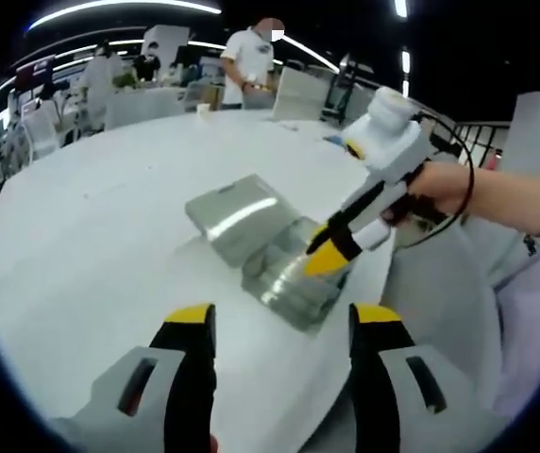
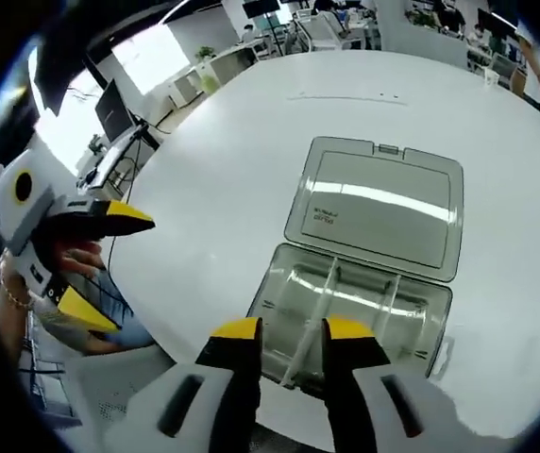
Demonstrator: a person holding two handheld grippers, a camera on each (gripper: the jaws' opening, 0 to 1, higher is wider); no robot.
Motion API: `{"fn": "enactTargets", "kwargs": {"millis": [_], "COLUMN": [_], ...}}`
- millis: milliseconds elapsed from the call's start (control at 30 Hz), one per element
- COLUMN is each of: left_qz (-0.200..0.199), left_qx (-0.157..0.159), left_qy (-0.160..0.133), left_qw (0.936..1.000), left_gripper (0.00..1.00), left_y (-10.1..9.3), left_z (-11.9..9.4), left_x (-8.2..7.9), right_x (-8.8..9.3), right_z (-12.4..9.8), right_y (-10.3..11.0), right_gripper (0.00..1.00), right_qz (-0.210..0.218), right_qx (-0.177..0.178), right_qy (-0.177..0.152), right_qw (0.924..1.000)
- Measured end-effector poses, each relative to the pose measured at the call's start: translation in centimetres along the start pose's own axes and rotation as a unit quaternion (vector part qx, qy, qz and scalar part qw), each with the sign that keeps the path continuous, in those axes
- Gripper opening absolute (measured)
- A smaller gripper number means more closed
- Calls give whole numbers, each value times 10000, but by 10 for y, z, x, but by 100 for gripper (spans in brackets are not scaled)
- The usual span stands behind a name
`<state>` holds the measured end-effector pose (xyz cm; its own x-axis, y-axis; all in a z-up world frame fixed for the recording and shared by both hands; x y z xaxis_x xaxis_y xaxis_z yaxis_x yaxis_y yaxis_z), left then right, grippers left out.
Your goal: Insert the divider into the dual guide fixture by aligning both edges with the guide slots and pushing it downward to the bottom, including one-sided entry, uneven engagement, binding, and posture correction.
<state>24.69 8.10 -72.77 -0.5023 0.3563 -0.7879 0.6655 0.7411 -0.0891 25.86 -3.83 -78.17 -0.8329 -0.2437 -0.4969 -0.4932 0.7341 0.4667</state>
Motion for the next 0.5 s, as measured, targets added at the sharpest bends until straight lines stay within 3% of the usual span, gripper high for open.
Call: {"fn": "enactTargets", "kwargs": {"millis": [367,500], "left_qz": [-121,-142], "left_qx": [-224,-306], "left_qy": [-44,-54], "left_qw": [9997,9994], "left_gripper": [55,55], "left_y": [-17,-23], "left_z": [-8,-10], "left_x": [-5,-8], "right_x": [-7,-4], "right_z": [-22,-31], "right_y": [13,17], "right_gripper": [22,21], "right_qz": [-553,-710], "right_qx": [-547,-695], "right_qy": [-583,-638], "right_qw": [9953,9930]}}
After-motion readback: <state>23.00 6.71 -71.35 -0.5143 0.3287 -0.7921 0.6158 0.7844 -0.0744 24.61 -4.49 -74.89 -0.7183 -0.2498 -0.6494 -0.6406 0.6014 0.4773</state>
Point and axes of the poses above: the point that each gripper's makers call its tool centre point, and the gripper's own axes: z roughly forward along the fingers, y roughly to its left, x roughly out of its underside, the point moved 2 cm from there along -z, roughly backward along the fingers, and after that the axes turned 14 degrees about -x, right-handed, at the moved point
